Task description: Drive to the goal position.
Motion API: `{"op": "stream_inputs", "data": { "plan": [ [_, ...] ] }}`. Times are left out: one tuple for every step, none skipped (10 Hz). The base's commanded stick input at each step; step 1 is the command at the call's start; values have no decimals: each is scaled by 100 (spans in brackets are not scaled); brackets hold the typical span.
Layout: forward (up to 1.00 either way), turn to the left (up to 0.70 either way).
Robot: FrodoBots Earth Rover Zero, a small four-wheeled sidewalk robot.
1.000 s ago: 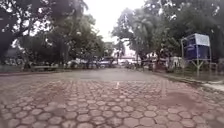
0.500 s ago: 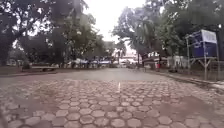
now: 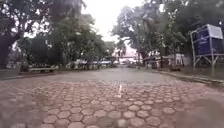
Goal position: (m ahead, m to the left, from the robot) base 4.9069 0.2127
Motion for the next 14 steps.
{"op": "stream_inputs", "data": {
  "plan": [
    [70, 0],
    [70, 0],
    [70, 0],
    [70, 0],
    [70, 0],
    [70, 0],
    [70, 0],
    [70, 0],
    [70, 0],
    [70, 0],
    [70, 0],
    [70, 0],
    [70, 0],
    [70, 0]
  ]
}}
